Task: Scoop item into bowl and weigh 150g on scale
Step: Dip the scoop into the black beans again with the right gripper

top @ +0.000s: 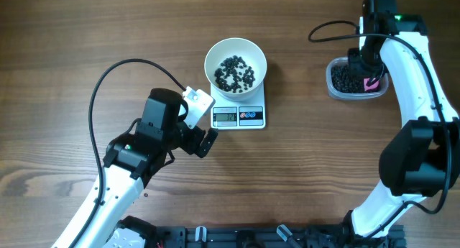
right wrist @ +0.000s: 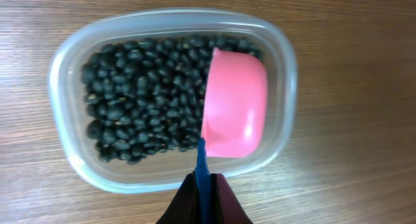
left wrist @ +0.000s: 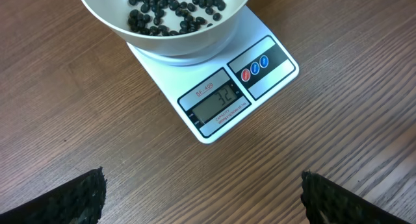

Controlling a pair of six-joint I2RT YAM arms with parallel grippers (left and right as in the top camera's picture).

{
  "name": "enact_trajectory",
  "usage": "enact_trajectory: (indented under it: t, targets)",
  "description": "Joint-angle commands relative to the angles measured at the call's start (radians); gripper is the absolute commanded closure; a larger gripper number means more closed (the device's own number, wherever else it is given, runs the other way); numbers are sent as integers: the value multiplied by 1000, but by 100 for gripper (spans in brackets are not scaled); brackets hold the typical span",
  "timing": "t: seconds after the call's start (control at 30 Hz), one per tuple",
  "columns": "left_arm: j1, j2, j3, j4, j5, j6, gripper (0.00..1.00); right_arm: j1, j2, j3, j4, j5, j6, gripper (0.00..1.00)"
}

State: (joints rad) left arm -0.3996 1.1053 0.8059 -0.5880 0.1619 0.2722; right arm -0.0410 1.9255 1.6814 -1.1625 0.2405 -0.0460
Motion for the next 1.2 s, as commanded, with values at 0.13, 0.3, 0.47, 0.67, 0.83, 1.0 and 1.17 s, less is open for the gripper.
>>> enact_trajectory:
  t: [0.13, 0.3, 0.47, 0.67, 0.83, 1.0, 1.17]
  targets:
    - [4, 4, -4, 0, 5, 8, 0, -16, 46, -6, -32, -273, -41, 96]
    - [4, 4, -4, 0, 5, 9, 0, -48, 46, -6, -64, -330, -40, 96]
    - [4, 4, -4, 0, 5, 9, 0, -115, 45, -6, -74, -404, -28, 96]
    - [4, 4, -4, 0, 5, 9, 0, -194, 46, -6, -69, -497, -5, 96]
    - [4, 4, -4, 0, 5, 9, 0, -240, 47, -6, -46, -587, -1, 96]
    - [5, 4, -4, 0, 5, 9, 0, -241, 53, -6, -35, -591, 3, 96]
    - [4, 4, -4, 0, 5, 9, 0, -240, 81, -6, -43, -612, 3, 96]
